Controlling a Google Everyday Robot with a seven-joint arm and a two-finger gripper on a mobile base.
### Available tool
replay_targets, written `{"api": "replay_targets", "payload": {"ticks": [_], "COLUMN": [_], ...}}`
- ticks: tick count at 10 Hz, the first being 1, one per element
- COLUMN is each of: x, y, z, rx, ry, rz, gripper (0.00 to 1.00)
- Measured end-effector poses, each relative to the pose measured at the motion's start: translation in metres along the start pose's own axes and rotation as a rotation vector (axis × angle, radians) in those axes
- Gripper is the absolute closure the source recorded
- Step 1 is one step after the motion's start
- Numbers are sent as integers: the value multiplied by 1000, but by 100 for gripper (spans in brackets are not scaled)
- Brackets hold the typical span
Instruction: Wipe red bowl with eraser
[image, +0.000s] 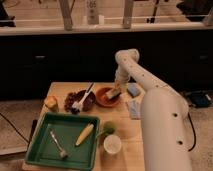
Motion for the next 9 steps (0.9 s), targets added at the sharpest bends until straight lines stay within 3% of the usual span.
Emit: {"api": "replay_targets", "payload": {"ticks": [2,6,9], "x": [-2,-40,-44], "y": [-16,-32,-8], "z": [0,-5,-9], "rx": [6,22,19], "ry": [-1,-31,-41], "rz": [2,-75,-105], "gripper": [97,97,97]}}
